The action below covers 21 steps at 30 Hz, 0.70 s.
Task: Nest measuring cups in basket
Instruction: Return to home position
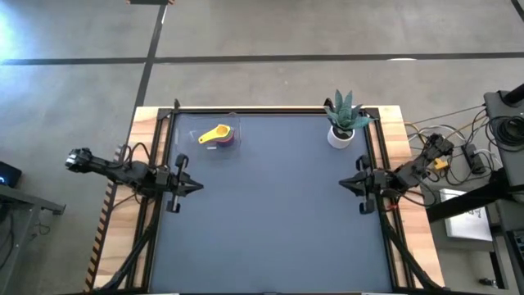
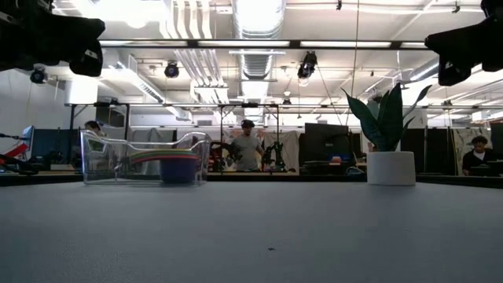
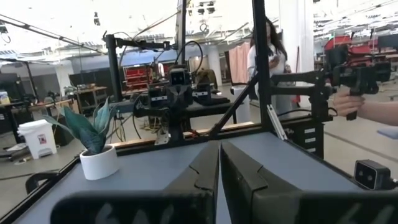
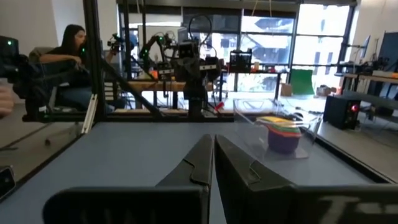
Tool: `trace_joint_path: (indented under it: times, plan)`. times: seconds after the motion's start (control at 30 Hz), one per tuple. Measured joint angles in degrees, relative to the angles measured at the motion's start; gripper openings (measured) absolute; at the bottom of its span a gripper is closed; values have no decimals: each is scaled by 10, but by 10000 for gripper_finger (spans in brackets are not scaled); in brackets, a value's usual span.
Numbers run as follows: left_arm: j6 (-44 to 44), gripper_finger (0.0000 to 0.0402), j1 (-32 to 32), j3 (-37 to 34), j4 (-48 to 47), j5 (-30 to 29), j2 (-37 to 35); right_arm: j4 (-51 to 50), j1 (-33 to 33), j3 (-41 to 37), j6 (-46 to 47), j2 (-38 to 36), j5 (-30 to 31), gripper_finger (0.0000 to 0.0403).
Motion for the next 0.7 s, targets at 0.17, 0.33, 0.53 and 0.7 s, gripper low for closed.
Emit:
trace_joint_path:
  times: [0.17, 0.33, 0.53, 0.7]
  plan:
    - [4, 0, 0, 0, -4, 0, 0, -25, 0, 0, 17, 0, 1, 9]
    - [4, 0, 0, 0, -27, 0, 0, -27, -1, 0, 23, 0, 1, 9]
    - [4, 0, 0, 0, -25, -11, 0, -28, -1, 0, 21, 1, 2, 9]
    - [4, 0, 0, 0, -29, -37, 4, -28, -1, 0, 21, 1, 1, 9]
